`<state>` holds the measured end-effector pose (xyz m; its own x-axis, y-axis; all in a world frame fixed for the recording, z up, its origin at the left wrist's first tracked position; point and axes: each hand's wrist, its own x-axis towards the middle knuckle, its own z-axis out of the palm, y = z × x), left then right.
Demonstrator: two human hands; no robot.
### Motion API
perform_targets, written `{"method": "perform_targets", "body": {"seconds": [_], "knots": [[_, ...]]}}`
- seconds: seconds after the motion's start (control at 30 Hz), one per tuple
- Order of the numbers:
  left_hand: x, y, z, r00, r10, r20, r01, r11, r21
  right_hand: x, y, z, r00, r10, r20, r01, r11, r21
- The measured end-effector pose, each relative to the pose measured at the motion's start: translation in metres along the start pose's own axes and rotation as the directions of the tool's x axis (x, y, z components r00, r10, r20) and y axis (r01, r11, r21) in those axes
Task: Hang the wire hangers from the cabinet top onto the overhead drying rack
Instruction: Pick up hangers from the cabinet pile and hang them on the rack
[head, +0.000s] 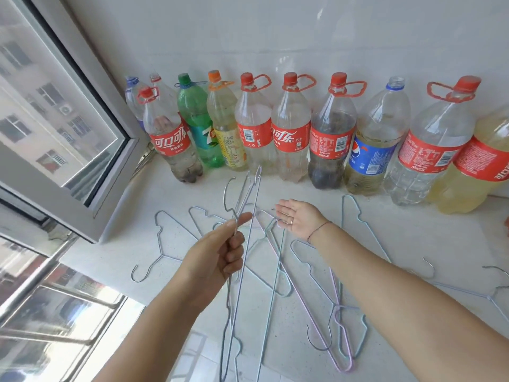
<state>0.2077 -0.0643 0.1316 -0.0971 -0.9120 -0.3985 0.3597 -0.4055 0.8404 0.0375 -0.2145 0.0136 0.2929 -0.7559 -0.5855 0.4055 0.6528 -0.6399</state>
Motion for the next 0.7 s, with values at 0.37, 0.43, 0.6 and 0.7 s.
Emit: {"method": "perform_targets", "body": {"seconds": [0.37,0.43,0.6,0.7], "knots": [[-0.010,0.032,-0.035,0.991,0.081,-0.108,-0.090,0.993,-0.073,0.039,0.023,0.113,0.984,-0.031,0.177,0.068,0.976,-0.209],[-0.008,0.034,-0.039,0.988,0.088,-0.127,-0.100,0.991,-0.092,0.046,0.023,0.118,0.987,-0.035,0.158,0.077,0.960,-0.270],[-0.004,0.038,-0.047,0.991,0.058,-0.119,-0.075,0.987,-0.145,0.063,0.025,0.127,0.992,-0.121,0.017,0.120,0.939,-0.322],[-0.004,0.038,-0.049,0.993,0.041,-0.110,-0.057,0.988,-0.147,0.072,0.027,0.133,0.995,-0.092,0.028,0.096,0.950,-0.298]]}}
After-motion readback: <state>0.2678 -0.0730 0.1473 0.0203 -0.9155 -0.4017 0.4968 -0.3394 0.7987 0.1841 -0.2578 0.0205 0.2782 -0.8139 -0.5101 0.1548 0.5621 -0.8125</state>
